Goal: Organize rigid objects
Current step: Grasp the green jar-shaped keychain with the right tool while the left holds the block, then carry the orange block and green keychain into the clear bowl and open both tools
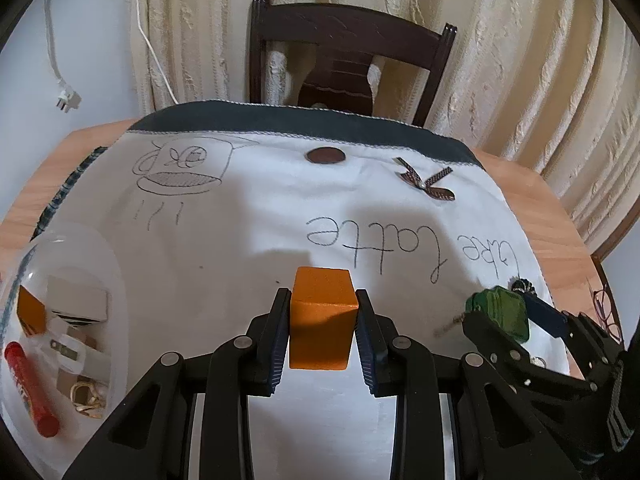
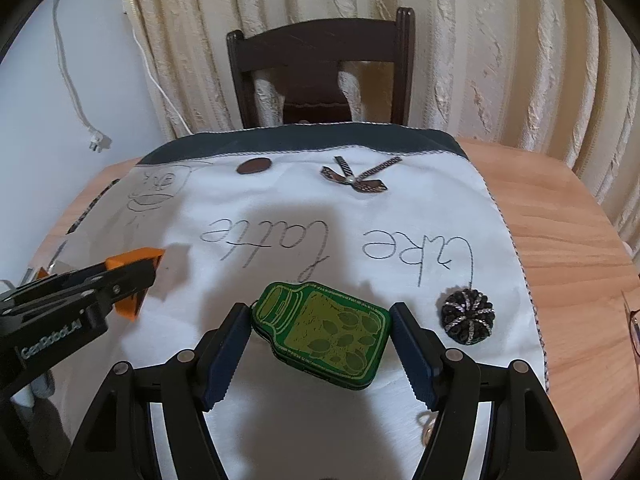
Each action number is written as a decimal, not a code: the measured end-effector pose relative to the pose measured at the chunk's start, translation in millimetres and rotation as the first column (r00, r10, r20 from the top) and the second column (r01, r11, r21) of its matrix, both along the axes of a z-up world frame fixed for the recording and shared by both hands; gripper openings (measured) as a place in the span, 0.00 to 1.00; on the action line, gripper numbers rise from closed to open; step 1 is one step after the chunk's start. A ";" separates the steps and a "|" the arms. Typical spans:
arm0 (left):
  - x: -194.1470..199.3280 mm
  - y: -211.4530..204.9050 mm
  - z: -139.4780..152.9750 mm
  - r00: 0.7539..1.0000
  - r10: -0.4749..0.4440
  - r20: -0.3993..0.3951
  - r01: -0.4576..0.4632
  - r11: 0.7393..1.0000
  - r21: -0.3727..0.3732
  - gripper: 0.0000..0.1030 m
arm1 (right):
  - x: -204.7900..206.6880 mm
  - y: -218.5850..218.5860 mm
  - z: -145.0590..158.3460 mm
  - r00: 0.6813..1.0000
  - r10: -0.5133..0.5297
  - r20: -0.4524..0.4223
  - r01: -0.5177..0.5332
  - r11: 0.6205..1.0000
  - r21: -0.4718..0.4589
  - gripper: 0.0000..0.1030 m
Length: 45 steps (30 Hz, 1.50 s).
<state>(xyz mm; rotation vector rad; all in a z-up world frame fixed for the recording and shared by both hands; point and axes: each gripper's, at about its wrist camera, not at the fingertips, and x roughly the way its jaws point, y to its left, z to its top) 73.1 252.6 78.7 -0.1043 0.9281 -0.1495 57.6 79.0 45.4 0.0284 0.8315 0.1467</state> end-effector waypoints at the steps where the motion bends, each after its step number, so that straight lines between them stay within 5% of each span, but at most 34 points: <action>1: -0.3 2.0 1.0 1.000 0.005 0.004 -0.005 1.000 0.001 0.31 | -1.2 1.5 0.9 1.000 0.004 0.003 -0.004 1.000 0.001 0.72; 25: -12.4 78.2 15.8 0.984 0.171 0.054 -0.171 0.985 0.002 0.31 | -17.2 58.0 29.2 0.990 0.128 0.053 -0.129 0.992 0.016 0.72; 45: -44.9 175.7 10.1 0.932 0.357 0.065 -0.361 0.931 0.059 0.31 | -27.8 150.9 44.6 0.935 0.346 0.074 -0.348 0.937 0.016 0.72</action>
